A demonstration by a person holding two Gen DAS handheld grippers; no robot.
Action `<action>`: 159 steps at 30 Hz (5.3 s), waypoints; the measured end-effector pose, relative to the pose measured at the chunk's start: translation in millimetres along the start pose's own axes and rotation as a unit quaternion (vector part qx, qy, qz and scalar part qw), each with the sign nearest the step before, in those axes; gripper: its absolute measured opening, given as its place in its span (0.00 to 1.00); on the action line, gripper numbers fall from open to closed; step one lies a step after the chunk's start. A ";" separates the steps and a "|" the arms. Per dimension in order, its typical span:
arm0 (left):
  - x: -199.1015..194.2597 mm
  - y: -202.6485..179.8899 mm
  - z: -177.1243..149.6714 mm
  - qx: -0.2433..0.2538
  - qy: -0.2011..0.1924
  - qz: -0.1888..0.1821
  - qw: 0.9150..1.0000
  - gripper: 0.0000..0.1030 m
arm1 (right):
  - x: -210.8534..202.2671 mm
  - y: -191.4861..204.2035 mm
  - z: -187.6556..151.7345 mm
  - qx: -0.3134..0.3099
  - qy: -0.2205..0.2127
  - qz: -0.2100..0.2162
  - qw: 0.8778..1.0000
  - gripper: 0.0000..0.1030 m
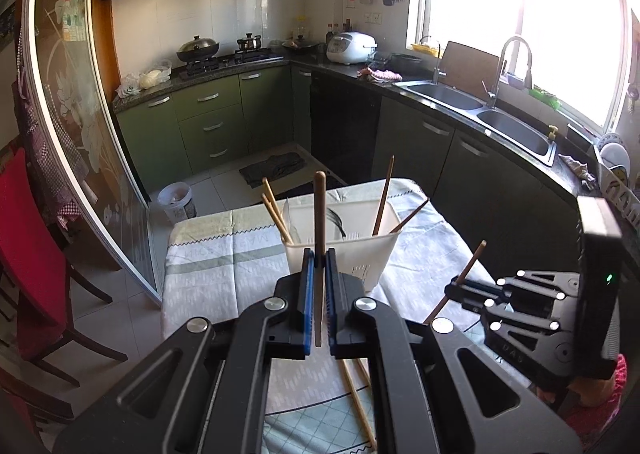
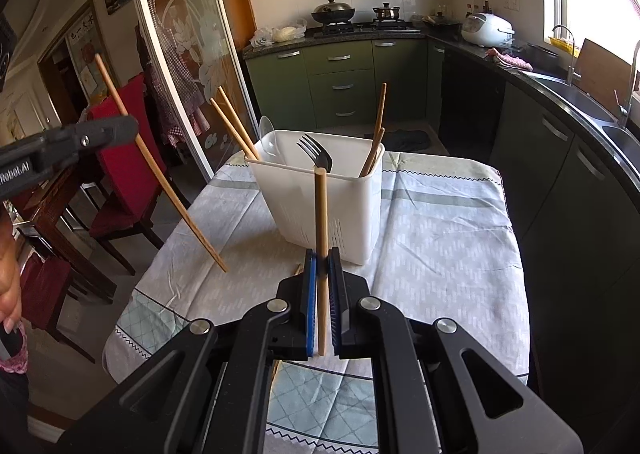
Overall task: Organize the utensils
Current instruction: 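Drop the left gripper's chopstick into the caddy while right carries its chopstick, then lower the chopstick into the caddy and open the right gripper, then grasp a wooden chopstick with the left gripper while right returns to the table, then grasp the last wooden chopstick with the right gripper while left lifts its chopstick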
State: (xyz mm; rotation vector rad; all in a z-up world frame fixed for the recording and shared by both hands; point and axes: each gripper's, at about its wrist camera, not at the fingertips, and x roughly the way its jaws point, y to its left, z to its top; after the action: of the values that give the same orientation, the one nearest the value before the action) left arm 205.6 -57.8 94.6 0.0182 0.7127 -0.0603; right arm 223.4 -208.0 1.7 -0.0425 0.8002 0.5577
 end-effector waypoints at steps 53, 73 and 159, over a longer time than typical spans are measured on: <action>29.4 66.9 -46.0 -0.046 0.040 0.005 0.998 0.23 | -66.5 20.3 156.1 0.015 -0.170 -0.045 0.984 0.07; 107.7 31.3 -92.8 -0.025 0.168 -0.022 0.985 0.23 | -2.5 -6.5 87.8 0.014 -0.098 -0.020 0.995 0.23; 36.1 20.3 -98.8 -0.013 0.043 0.019 0.999 0.06 | 189.5 33.0 -48.8 -0.034 0.190 -0.040 0.980 0.06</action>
State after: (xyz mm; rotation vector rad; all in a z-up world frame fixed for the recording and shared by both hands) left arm 169.6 -35.6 -3.8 0.0094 0.7985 -0.0136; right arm 280.9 -104.8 -157.7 -0.2493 1.1458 0.5072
